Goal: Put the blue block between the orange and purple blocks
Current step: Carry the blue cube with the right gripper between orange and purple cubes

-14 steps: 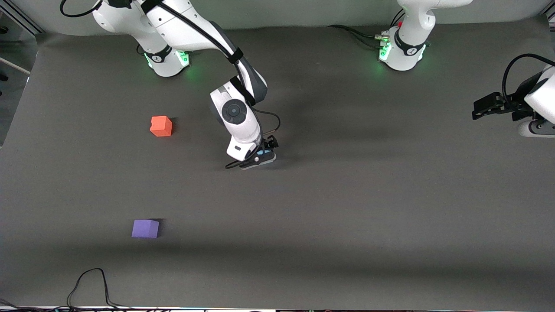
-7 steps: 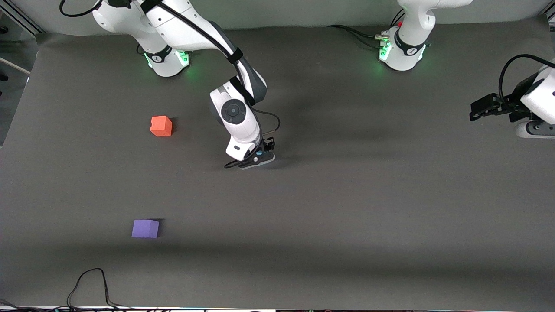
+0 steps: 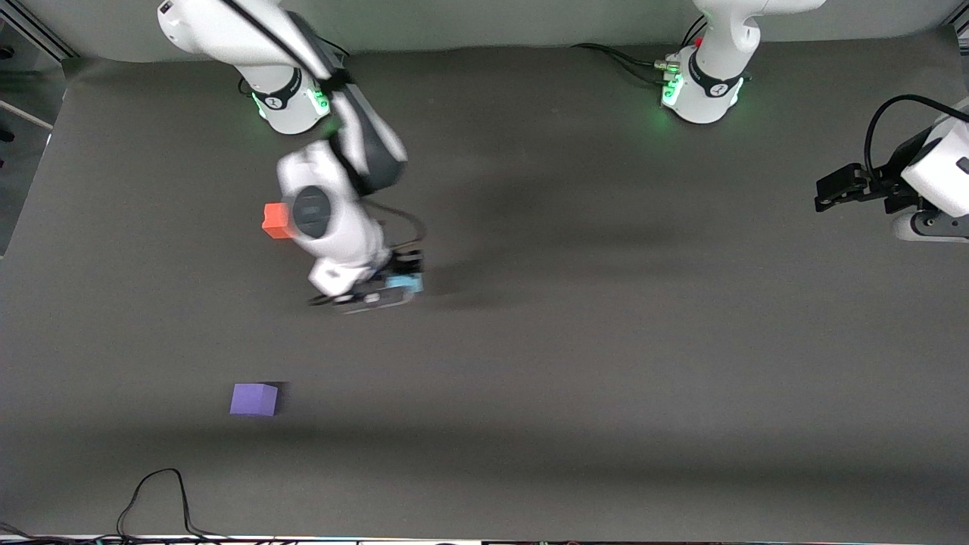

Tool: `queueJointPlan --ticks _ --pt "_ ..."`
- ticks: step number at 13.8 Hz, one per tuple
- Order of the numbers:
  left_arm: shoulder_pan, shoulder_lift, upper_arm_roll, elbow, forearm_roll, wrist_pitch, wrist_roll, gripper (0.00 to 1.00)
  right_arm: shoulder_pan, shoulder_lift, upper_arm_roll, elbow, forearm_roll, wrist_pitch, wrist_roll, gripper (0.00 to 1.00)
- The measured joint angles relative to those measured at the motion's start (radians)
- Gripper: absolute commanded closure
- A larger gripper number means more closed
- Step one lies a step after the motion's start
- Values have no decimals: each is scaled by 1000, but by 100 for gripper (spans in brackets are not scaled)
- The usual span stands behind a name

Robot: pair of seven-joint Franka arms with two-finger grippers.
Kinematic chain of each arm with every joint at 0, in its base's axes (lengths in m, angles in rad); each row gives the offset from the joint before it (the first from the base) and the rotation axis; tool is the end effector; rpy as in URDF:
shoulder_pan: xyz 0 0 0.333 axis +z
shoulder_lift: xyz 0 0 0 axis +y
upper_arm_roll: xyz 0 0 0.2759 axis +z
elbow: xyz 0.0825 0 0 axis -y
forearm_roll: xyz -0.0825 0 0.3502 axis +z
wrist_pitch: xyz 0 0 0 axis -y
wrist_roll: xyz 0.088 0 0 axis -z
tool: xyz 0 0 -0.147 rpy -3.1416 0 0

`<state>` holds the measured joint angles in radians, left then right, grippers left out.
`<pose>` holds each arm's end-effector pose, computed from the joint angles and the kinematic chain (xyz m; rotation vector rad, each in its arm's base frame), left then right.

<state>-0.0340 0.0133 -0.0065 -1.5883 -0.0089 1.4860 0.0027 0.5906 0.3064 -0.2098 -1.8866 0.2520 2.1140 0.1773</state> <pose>0.5087 -0.0220 0.5233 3.1288 -0.0680 -0.1813 0.5229 0.2336 0.2851 -3.0122 -0.1094 0.1609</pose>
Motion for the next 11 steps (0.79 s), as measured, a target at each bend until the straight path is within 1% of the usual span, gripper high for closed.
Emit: queueJointPlan --ticks 1,2,4,6,8,11 --pt "0 0 0 0 0 0 0 0 -53 -35 -23 -2 0 -45 -57 76" --pt "0 0 0 0 0 0 0 0 -89 -59 -60 -9 0 -75 -119 76" --pt "0 0 0 0 0 0 0 0 -107 -69 -157 -32 0 -90 -237 76" --pt "0 0 0 0 0 0 0 0 -108 -54 -226 -74 0 -65 -329 76" --pt "0 0 0 0 0 0 0 0 -108 -18 -247 -138 0 40 -376 76" --pt "0 0 0 0 0 0 0 0 -101 74 -244 -237 1 270 -409 74"
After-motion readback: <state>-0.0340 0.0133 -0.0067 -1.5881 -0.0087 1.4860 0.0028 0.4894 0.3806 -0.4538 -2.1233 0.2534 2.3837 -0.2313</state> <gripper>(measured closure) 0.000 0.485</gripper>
